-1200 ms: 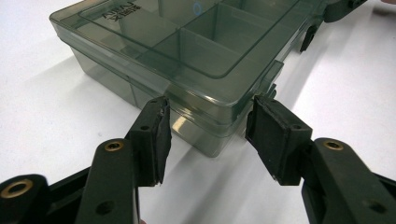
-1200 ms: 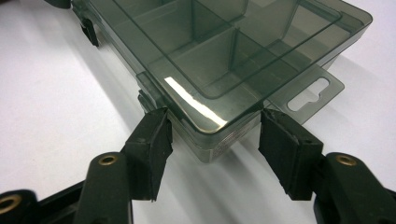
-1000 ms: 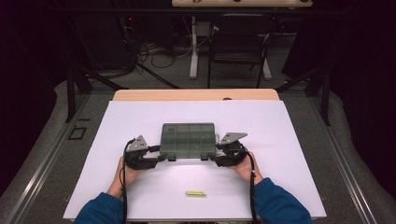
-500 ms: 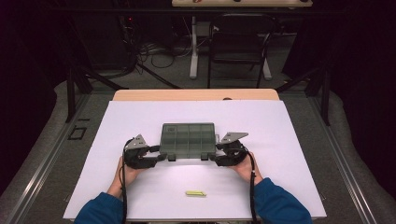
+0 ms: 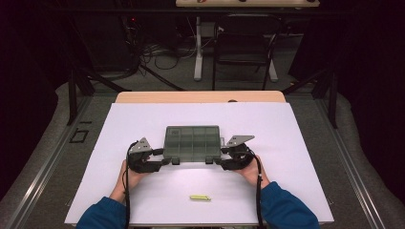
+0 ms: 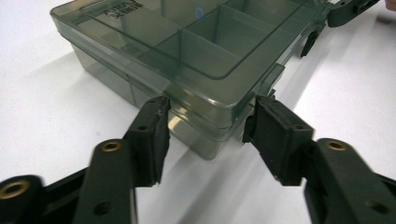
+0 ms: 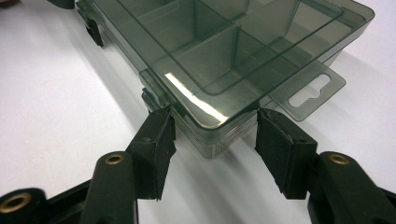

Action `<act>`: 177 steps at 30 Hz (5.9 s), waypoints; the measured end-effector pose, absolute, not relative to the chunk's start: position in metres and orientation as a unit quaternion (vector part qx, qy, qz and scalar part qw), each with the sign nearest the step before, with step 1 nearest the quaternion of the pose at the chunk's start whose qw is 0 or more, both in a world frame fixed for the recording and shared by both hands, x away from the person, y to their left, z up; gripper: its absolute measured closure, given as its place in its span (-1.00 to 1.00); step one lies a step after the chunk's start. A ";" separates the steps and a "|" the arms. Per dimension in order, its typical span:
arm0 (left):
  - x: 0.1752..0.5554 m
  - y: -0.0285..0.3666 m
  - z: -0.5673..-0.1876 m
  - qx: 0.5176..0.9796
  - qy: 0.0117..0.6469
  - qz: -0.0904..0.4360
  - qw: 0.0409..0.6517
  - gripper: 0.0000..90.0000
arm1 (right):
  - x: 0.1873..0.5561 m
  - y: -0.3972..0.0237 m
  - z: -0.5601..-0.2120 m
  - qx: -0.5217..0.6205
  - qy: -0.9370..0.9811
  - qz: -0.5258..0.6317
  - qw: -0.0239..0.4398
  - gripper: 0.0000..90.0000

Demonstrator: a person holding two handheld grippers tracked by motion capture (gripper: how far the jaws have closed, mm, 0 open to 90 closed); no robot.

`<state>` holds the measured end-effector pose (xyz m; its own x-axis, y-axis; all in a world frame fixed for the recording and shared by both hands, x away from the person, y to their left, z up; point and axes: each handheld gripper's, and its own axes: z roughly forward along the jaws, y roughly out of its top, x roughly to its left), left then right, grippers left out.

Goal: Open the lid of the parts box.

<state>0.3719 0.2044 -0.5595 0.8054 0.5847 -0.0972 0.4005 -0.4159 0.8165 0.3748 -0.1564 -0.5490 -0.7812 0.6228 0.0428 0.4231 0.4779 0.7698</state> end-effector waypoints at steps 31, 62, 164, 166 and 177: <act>0.374 0.207 -0.559 0.816 0.326 0.074 0.471 0.11 | 0.375 -0.155 -0.550 0.318 0.845 0.410 0.126 -0.03; 0.369 0.202 -0.554 0.832 0.298 0.129 0.450 -0.02 | 0.374 -0.158 -0.549 0.316 0.838 0.427 0.123 0.10; 0.375 0.192 -0.505 0.802 0.268 0.264 0.465 0.29 | 0.379 -0.155 -0.503 0.263 0.804 0.456 0.274 0.42; 0.378 0.194 -0.502 0.802 0.268 0.260 0.465 0.32 | 0.382 -0.155 -0.500 0.263 0.804 0.456 0.276 0.43; 0.395 0.200 -0.488 0.807 0.276 0.230 0.468 0.49 | 0.400 -0.155 -0.485 0.279 0.806 0.455 0.257 0.49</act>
